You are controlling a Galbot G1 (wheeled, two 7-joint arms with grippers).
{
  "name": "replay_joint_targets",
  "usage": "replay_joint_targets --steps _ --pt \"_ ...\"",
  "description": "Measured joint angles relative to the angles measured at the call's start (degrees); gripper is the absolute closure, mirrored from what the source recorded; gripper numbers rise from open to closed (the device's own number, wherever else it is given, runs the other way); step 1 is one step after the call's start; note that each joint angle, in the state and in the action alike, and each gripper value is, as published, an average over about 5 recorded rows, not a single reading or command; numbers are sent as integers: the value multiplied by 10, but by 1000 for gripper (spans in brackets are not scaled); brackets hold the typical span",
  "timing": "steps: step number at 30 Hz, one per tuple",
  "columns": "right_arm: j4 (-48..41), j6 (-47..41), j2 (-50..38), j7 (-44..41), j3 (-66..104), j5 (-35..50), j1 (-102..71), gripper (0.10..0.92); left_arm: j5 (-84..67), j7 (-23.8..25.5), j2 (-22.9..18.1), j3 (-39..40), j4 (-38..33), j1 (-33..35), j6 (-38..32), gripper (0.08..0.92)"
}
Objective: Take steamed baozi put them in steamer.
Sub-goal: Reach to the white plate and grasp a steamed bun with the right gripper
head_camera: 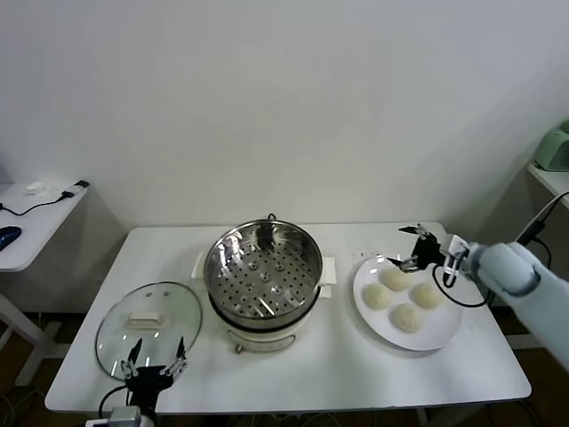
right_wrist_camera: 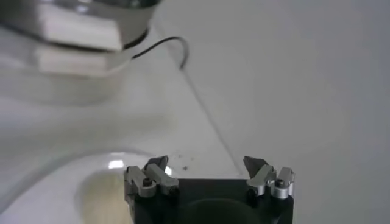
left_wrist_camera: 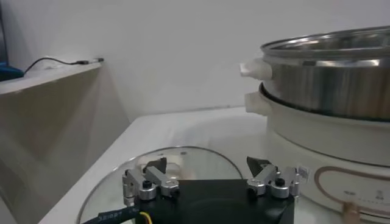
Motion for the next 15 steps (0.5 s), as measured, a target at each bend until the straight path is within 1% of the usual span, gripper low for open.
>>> replay_joint_targets --steps 3,7,11,15 --pt "-43 14 10 -48 -111 3 95 203 1 1 0 1 1 -1 0 177" --pt "-97 21 37 -90 -232 13 181 203 2 2 0 1 3 -2 -2 177" --pt "-149 21 71 -113 -304 22 225 203 2 3 1 0 4 -2 -2 177" --pt "-199 19 108 -126 -340 26 239 203 2 4 1 0 6 -1 -2 177"
